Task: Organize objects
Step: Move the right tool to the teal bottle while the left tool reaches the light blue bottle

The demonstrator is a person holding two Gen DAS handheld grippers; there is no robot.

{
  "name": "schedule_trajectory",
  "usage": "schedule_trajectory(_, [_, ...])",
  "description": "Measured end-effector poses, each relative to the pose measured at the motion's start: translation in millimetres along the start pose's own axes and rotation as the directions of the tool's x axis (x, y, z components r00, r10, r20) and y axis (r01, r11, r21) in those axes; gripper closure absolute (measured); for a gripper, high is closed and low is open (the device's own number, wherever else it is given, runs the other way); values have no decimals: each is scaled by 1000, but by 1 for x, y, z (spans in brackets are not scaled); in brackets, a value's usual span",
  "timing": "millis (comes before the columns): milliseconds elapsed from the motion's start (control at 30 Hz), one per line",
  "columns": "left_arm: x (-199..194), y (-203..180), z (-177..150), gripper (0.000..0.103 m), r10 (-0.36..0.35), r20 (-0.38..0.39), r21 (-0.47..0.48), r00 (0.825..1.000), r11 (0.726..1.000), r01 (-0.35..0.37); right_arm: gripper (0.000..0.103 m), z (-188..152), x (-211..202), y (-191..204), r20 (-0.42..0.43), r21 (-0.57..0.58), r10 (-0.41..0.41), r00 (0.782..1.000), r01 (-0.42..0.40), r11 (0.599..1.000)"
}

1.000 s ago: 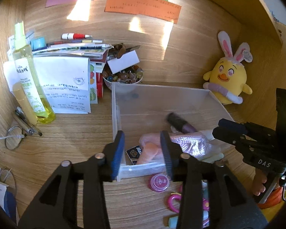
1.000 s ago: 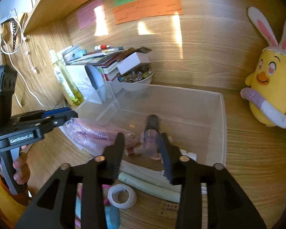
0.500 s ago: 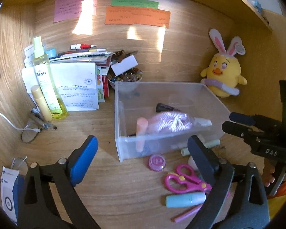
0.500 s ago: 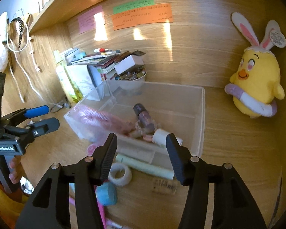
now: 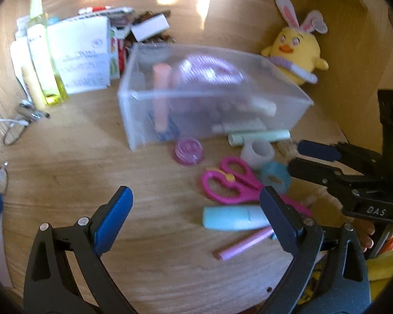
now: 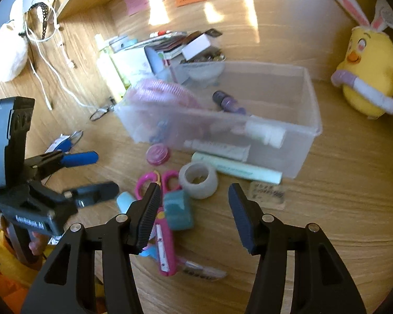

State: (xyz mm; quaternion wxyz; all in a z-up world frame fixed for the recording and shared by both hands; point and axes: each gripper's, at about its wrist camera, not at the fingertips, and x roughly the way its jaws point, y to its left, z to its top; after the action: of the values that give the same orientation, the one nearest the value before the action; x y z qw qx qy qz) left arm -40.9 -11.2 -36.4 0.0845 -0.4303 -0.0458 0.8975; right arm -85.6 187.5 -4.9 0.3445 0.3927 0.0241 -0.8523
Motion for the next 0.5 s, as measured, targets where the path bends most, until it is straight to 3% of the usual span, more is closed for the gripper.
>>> schedule_trajectory(300, [16,-29,-14,5,-26,-60,80,998,996,30,84,-5,16,8,-42,-21,28,999,-29,999])
schedule_trajectory(500, [26,-28,-17,5,35,-50,83,998,996,-31,86,-5,11,3,-26,-11,13,1000,-13,1000])
